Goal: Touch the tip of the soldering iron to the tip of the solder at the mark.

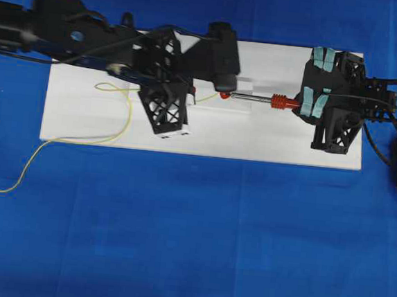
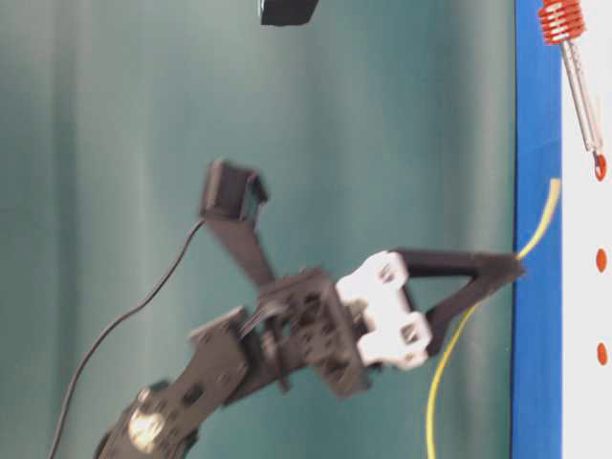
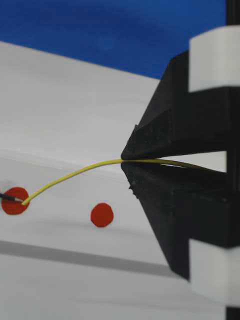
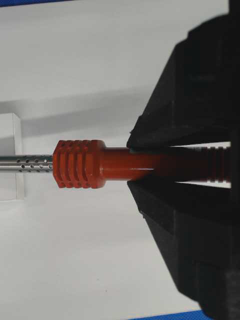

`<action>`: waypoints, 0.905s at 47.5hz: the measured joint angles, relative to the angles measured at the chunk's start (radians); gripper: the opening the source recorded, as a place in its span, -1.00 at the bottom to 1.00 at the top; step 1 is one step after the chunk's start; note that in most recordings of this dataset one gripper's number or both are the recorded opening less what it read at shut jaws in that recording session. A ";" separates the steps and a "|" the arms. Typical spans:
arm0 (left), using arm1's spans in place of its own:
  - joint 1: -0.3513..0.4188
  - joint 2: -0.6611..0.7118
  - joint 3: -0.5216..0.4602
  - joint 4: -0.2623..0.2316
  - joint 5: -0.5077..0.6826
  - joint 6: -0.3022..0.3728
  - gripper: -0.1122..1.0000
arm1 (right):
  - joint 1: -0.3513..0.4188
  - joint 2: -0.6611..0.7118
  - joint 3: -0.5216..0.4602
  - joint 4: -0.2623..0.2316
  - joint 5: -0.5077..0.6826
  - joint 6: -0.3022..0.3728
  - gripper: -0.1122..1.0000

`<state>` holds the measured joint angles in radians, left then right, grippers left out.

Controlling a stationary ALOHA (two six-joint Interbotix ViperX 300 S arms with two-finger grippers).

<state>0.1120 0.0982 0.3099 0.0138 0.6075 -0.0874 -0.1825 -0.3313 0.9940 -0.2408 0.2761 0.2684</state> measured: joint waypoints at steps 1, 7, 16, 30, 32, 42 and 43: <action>0.000 -0.011 0.009 0.000 0.000 -0.005 -0.75 | 0.000 0.000 0.000 0.002 -0.002 0.000 -0.66; -0.002 -0.063 0.064 0.000 -0.002 -0.005 -0.75 | 0.000 0.000 -0.002 0.002 -0.002 0.000 -0.66; -0.005 -0.097 0.115 0.000 -0.014 -0.008 -0.75 | 0.000 0.000 0.000 0.000 -0.005 0.000 -0.66; -0.006 -0.103 0.132 0.000 -0.040 -0.009 -0.75 | 0.000 -0.091 0.008 0.000 0.021 0.000 -0.65; -0.006 -0.107 0.137 0.000 -0.043 -0.011 -0.75 | -0.002 -0.124 0.017 0.000 0.034 0.000 -0.66; -0.006 -0.124 0.161 0.000 -0.074 -0.015 -0.75 | -0.006 -0.319 0.087 0.000 0.064 0.003 -0.66; -0.006 -0.126 0.166 0.000 -0.078 -0.015 -0.75 | -0.006 -0.334 0.094 0.000 0.064 0.005 -0.66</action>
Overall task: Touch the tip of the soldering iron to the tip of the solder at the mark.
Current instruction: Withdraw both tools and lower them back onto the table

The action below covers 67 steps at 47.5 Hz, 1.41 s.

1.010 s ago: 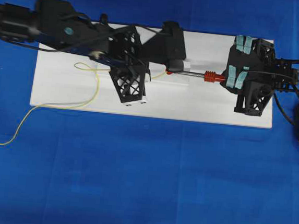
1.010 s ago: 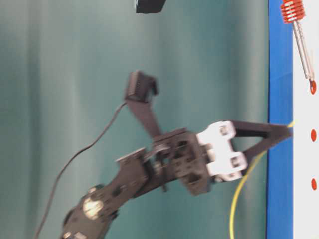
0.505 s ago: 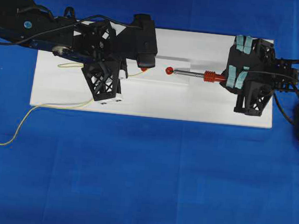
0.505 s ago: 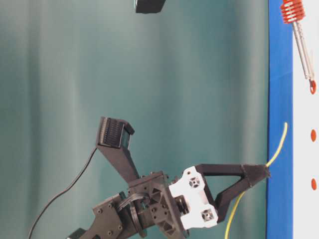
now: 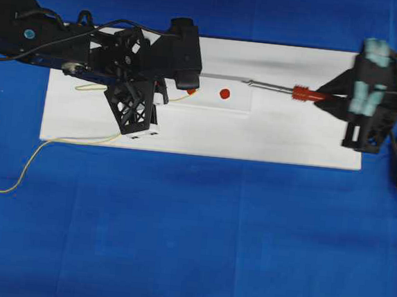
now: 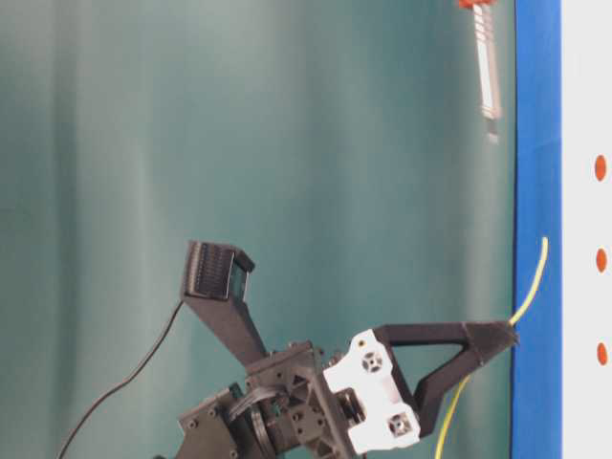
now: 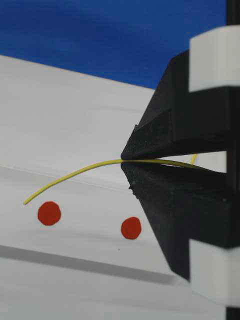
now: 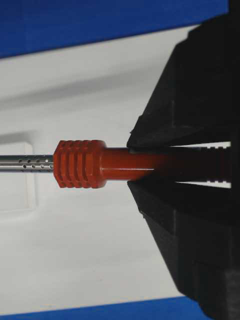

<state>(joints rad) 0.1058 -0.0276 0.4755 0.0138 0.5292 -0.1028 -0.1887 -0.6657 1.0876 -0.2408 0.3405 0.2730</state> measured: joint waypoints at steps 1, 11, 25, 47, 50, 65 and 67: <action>0.000 -0.002 0.003 0.000 -0.003 0.000 -0.75 | 0.000 -0.017 0.005 0.000 0.002 0.000 -0.66; 0.000 -0.008 0.015 0.000 -0.035 -0.003 -0.75 | 0.000 -0.067 0.025 0.000 -0.003 0.015 -0.66; -0.066 -0.040 0.032 -0.002 -0.040 -0.057 -0.75 | 0.066 -0.067 0.026 0.023 -0.032 0.094 -0.66; -0.377 -0.179 0.175 -0.002 -0.222 -0.264 -0.75 | 0.440 -0.028 0.005 0.028 -0.147 0.156 -0.65; -0.420 -0.190 0.199 -0.002 -0.279 -0.284 -0.75 | 0.472 0.006 0.002 0.026 -0.170 0.163 -0.66; -0.563 -0.132 0.296 -0.002 -0.506 -0.301 -0.75 | 0.554 0.244 -0.058 0.026 -0.256 0.173 -0.66; -0.571 -0.112 0.304 -0.002 -0.532 -0.302 -0.75 | 0.557 0.278 -0.064 0.028 -0.272 0.173 -0.66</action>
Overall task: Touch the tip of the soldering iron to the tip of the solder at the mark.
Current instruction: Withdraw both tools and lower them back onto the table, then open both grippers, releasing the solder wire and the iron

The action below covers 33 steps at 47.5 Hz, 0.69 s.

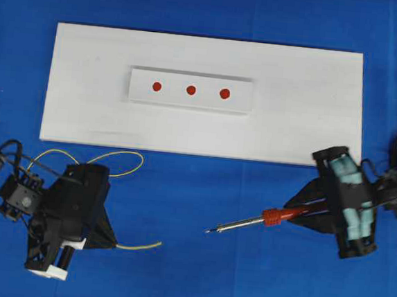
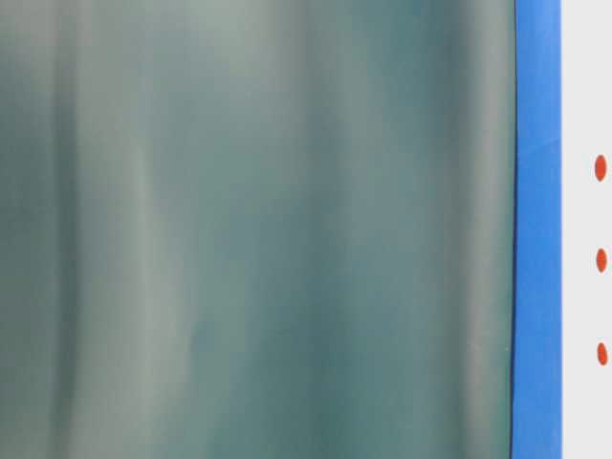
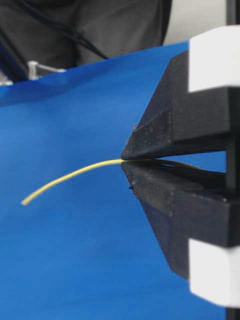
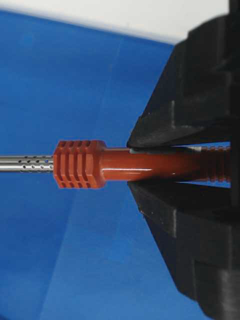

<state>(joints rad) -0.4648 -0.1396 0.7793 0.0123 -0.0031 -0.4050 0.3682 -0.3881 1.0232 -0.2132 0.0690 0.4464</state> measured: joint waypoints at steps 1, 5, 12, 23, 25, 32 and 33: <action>-0.006 0.011 0.005 0.000 -0.012 0.000 -0.75 | 0.002 0.020 -0.003 0.000 -0.009 0.000 -0.66; -0.018 0.063 0.017 -0.002 -0.063 0.002 -0.75 | 0.006 0.089 -0.012 -0.002 -0.051 0.000 -0.66; -0.035 0.155 0.026 -0.002 -0.152 0.009 -0.75 | 0.011 0.198 -0.026 -0.002 -0.121 0.000 -0.65; -0.038 0.241 0.041 -0.002 -0.189 0.011 -0.75 | 0.012 0.325 -0.060 0.000 -0.169 0.000 -0.65; -0.038 0.247 0.043 -0.002 -0.190 0.011 -0.75 | 0.014 0.347 -0.066 0.000 -0.175 0.000 -0.65; -0.032 0.258 0.051 -0.002 -0.192 0.011 -0.75 | 0.014 0.408 -0.087 0.003 -0.202 0.000 -0.65; -0.031 0.258 0.051 -0.002 -0.192 0.011 -0.75 | 0.012 0.413 -0.091 0.005 -0.206 0.000 -0.65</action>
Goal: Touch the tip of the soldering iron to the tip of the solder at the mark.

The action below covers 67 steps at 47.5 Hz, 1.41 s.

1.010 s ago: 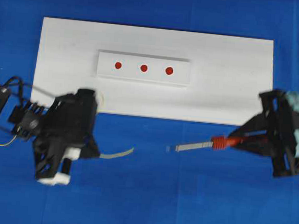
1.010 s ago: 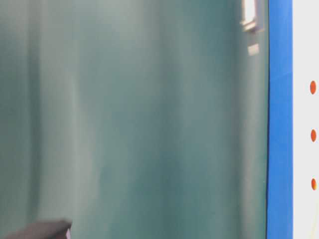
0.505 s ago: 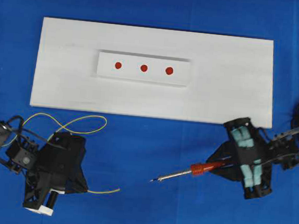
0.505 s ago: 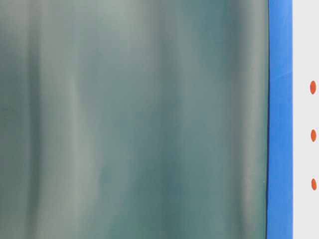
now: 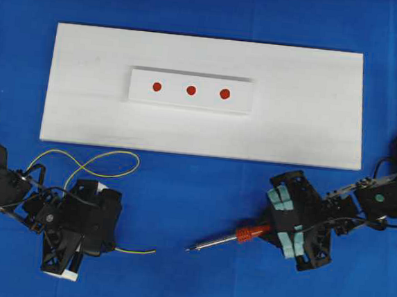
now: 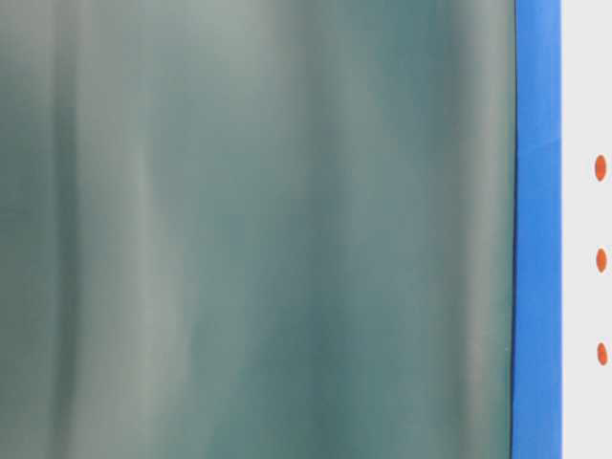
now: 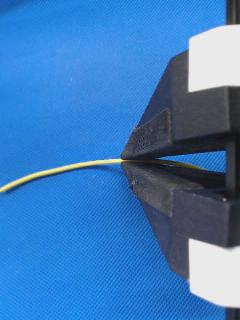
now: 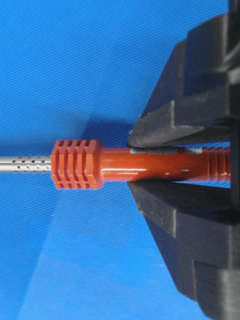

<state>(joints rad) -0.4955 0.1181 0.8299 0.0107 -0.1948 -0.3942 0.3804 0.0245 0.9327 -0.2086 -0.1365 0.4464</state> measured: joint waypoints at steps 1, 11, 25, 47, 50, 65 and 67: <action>0.002 0.000 0.002 0.000 0.000 0.000 -0.75 | 0.000 0.003 -0.003 0.000 -0.002 0.000 -0.65; 0.008 0.000 0.009 0.000 0.017 -0.005 -0.71 | 0.002 0.008 -0.011 0.005 -0.005 0.002 -0.17; 0.018 -0.052 0.000 -0.002 0.066 0.017 0.70 | 0.002 -0.040 -0.017 0.015 0.063 0.012 0.84; 0.222 -0.440 0.020 -0.003 0.299 0.255 0.60 | -0.097 -0.531 -0.048 -0.110 0.422 -0.014 0.76; 0.273 -0.491 0.035 -0.003 0.301 0.301 0.60 | -0.135 -0.607 -0.044 -0.124 0.453 -0.014 0.76; 0.431 -0.769 0.146 -0.002 0.279 0.430 0.60 | -0.238 -0.948 -0.002 -0.144 0.578 -0.014 0.76; 0.442 -0.818 0.169 -0.003 0.272 0.434 0.60 | -0.242 -0.980 0.009 -0.147 0.592 -0.015 0.75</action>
<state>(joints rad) -0.0537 -0.6995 0.9986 0.0077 0.0767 0.0399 0.1381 -0.9557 0.9419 -0.3559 0.4556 0.4310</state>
